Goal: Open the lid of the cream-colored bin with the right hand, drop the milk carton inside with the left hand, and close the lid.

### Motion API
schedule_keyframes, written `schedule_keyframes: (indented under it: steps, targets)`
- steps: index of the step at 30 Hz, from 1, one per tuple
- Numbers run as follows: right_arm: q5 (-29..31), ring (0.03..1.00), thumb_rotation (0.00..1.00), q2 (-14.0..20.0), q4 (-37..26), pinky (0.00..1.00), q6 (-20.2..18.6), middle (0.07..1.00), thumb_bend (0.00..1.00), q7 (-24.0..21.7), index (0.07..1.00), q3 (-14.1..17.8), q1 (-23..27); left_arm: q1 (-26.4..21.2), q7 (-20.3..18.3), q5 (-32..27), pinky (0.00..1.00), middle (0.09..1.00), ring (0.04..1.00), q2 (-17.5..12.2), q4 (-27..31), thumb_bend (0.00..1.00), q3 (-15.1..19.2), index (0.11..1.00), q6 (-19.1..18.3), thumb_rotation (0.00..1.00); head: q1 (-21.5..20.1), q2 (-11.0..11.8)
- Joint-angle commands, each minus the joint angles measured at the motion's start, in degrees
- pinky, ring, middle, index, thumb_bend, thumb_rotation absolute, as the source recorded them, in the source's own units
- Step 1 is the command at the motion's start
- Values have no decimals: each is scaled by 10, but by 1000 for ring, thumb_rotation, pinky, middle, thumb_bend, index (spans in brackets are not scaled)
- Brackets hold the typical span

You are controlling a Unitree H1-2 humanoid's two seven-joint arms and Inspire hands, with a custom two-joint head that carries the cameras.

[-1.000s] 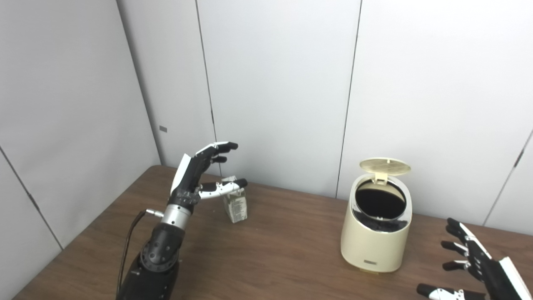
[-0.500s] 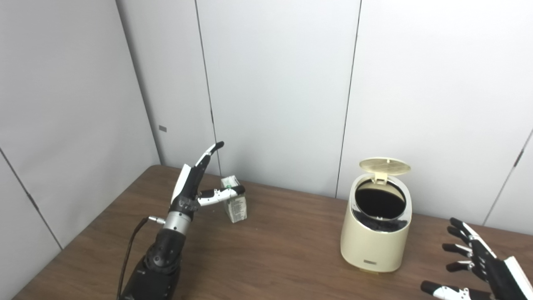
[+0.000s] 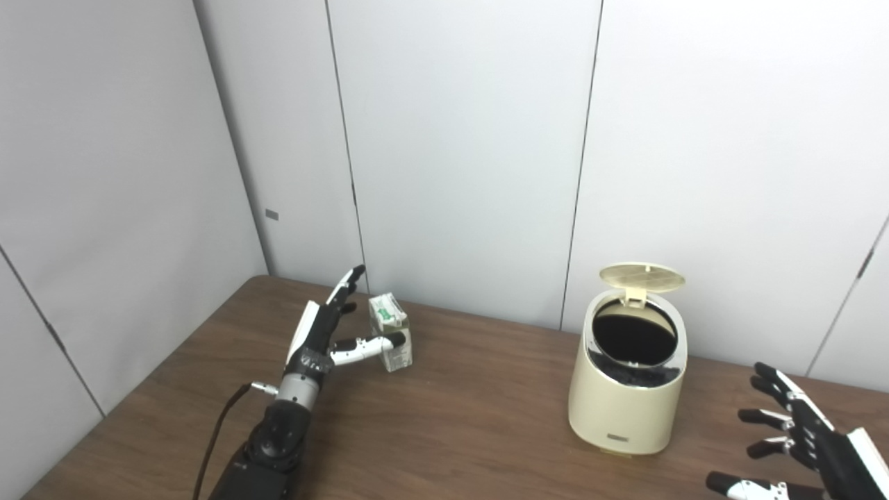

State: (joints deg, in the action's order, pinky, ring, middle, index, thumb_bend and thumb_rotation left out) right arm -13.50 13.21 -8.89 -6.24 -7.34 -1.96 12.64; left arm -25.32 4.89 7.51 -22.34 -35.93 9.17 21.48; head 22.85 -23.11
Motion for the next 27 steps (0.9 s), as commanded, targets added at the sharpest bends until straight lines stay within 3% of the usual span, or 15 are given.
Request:
schedule_keyframes:
  steps: [1,16,20,27]
  targets:
    - [5,769,248,14,-28,550,5,900,849,-3,912,6,11,-28,19,2,834,970,906,-8,-2,939,0,1000,24,288,-1,-2]
    - [7,745,283,23,-52,459,-18,905,854,-10,896,13,-2,-42,31,-8,876,967,922,2,-71,927,-6,1000,41,256,-4,-9]
    - [7,740,254,30,-48,473,-4,917,840,-16,916,9,-3,-44,30,-15,846,925,897,9,-83,918,-6,972,33,246,-8,-11]
    - [3,734,264,30,-60,485,-14,917,846,-19,914,10,-8,-57,30,-18,783,891,855,14,-108,903,-12,937,42,232,-15,-13]
